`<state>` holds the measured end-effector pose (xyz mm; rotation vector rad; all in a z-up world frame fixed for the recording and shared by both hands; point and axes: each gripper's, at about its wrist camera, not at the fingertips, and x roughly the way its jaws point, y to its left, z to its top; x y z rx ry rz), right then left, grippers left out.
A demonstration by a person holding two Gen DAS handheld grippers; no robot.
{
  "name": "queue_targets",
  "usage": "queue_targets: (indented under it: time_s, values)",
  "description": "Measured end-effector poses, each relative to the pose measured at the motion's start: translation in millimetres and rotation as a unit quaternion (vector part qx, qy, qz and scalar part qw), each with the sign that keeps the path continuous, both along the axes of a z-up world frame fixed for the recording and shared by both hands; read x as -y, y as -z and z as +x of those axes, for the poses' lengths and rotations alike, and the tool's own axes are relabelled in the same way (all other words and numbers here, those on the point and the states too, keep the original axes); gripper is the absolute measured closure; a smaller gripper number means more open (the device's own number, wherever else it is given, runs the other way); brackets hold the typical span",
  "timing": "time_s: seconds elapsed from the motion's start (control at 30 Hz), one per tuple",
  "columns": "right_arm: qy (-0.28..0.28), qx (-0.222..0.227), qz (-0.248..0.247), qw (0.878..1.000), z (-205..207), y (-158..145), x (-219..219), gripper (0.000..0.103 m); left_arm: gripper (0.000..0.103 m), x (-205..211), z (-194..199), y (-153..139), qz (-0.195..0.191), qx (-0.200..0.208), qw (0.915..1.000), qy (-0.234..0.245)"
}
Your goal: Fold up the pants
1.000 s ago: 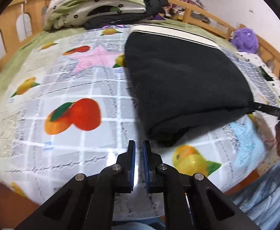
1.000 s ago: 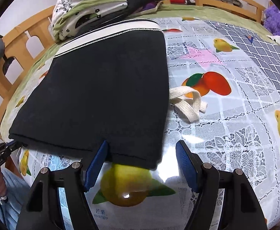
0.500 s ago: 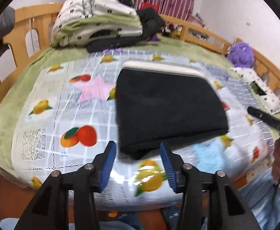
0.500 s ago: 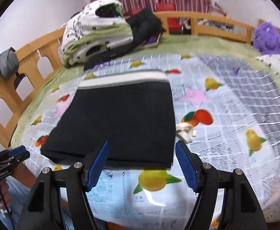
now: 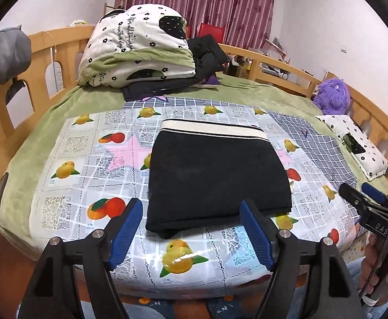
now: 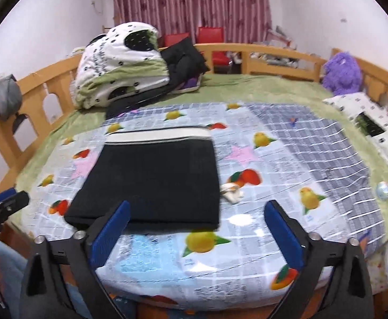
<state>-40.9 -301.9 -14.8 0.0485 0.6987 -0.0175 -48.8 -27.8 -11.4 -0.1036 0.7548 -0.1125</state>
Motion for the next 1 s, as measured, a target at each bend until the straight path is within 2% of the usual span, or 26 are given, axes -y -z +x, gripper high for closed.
queue_targets:
  time_s: [0.37, 1.0]
  values:
    - [-0.01, -0.004, -0.008, 1.0, -3.5, -12.7, -8.5, 0.0, 0.029, 8.4, -2.9, -5.2, 0.004, 0.0, 0.9999, -0.016]
    - [-0.008, -0.027, -0.002, 1.0, -9.4, -6.0, -17.7, 0.0, 0.029, 9.1, -8.9, -0.9, 0.02, -0.013, 0.9995, -0.022]
